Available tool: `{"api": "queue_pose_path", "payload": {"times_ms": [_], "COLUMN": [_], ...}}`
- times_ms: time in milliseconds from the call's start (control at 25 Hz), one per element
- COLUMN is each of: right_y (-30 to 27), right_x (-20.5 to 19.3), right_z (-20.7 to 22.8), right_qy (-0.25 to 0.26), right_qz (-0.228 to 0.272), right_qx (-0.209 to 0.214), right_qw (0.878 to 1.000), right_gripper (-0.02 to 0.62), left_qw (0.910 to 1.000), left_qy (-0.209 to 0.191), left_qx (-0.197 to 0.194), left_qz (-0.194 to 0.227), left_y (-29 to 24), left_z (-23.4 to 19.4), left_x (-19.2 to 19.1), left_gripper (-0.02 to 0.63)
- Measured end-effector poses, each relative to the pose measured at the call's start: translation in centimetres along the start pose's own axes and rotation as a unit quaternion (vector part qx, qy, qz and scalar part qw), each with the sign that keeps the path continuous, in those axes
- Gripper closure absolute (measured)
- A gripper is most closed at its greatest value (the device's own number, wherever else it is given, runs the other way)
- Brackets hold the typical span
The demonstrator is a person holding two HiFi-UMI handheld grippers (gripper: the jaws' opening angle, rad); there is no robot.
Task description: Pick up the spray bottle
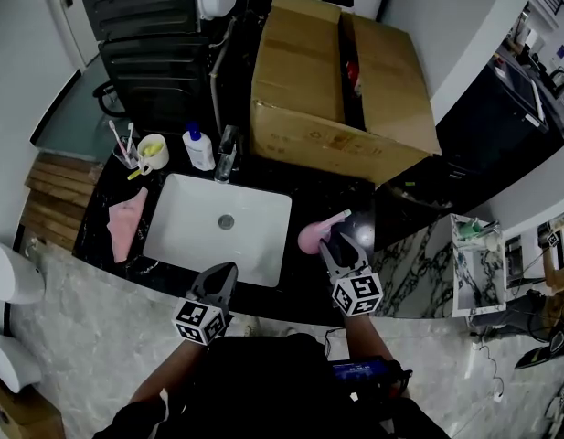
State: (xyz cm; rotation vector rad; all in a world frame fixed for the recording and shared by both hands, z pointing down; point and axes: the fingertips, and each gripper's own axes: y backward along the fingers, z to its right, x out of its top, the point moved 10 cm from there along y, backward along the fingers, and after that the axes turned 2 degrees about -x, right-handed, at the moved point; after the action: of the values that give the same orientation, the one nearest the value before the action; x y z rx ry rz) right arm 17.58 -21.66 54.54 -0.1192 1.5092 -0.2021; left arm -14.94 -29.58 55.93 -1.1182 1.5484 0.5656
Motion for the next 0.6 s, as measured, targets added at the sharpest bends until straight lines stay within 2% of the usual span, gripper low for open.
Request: {"api": "queue_pose_path", "payload": {"times_ms": [600], "right_y": [-3.4], "right_x": [0.4], "right_z": [-1.0], "right_qy": [0.027], "right_qz": [-0.018], "right_qx": [-0.037], "right_qw": [0.999], "right_gripper": [0.394], "left_qw": [0.9999], "left_qy": [0.004], "left_qx": [-0.015], "left_qz": [0.002], "left_y": [0.2], "left_z": [-3.6], "left_x": [0.8], "left_gripper": [0.598]}}
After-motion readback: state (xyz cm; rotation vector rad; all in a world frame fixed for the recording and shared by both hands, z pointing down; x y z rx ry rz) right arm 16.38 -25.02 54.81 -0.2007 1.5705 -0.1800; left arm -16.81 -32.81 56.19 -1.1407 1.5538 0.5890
